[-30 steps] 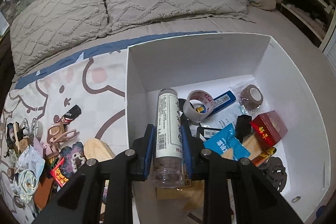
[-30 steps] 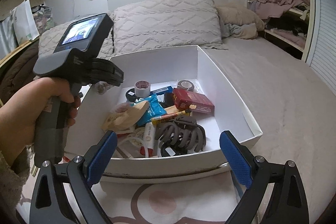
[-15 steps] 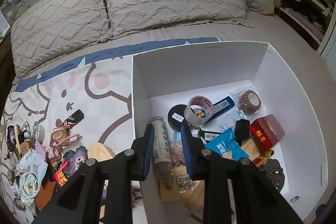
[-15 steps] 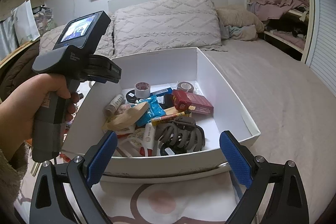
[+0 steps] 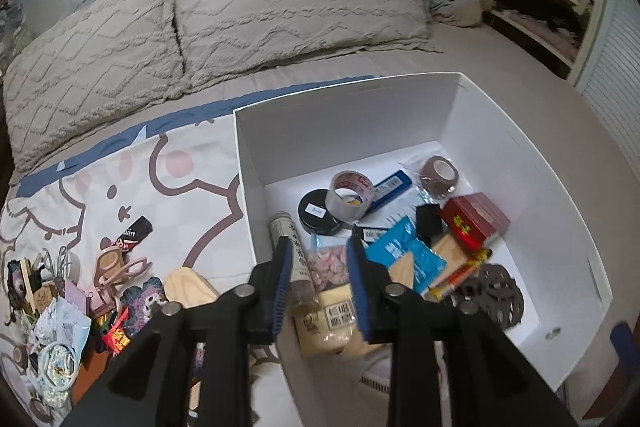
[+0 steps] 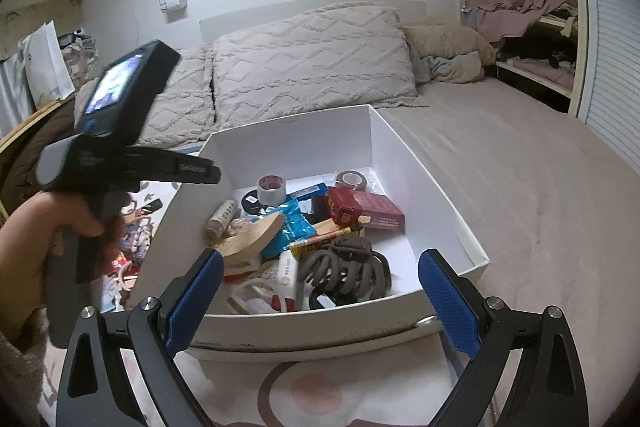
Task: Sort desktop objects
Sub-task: 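Open the left tool to drop the white tube into the shoebox, then withdraw both tools from the shoebox back toward the pile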
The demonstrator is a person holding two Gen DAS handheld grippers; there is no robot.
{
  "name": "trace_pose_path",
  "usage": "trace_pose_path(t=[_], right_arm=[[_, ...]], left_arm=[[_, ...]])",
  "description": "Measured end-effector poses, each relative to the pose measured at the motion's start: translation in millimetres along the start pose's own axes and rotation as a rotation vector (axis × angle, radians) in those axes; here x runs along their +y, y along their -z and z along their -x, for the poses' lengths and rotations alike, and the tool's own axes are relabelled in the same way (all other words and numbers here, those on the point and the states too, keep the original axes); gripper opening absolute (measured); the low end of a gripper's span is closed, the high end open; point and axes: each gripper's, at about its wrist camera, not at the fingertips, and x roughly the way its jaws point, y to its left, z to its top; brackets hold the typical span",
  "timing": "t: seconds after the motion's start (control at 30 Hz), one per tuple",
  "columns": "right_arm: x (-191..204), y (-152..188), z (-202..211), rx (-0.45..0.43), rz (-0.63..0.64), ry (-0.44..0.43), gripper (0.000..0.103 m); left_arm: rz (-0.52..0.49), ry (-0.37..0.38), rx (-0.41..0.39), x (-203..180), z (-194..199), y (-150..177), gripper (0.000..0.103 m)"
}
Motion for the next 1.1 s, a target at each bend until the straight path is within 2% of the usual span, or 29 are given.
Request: trace_pose_path(t=[0.17, 0.27, 0.43, 0.5, 0.57, 0.73, 0.8, 1.1], right_arm=[[2, 0, 0, -0.001, 0.005, 0.022, 0.098], [3, 0, 2, -0.011, 0.005, 0.040, 0.098], [3, -1, 3, -0.028, -0.003, 0.076, 0.098], [1, -2, 4, -0.037, -0.020, 0.088, 0.098], [-1, -2, 4, -0.046, -0.038, 0.093, 0.098], [-4, -3, 8, -0.074, -0.076, 0.108, 0.098], [-4, -4, 10, -0.087, -0.085, 0.108, 0.103], [10, -3, 16, -0.109, -0.054, 0.101, 0.103]], left_arm=[[-0.022, 0.008, -0.032, 7, 13, 13, 0.052], [-0.015, 0.015, -0.056, 12, 20, 20, 0.073], [-0.014, 0.041, -0.091, 19, 33, 31, 0.084], [-0.024, 0.045, -0.103, 21, 38, 36, 0.097], [-0.033, 0.044, -0.120, 24, 43, 40, 0.101], [-0.052, 0.051, -0.148, 30, 54, 50, 0.102], [-0.049, 0.058, -0.160, 34, 58, 54, 0.102], [-0.002, 0.080, -0.207, 55, 77, 67, 0.103]])
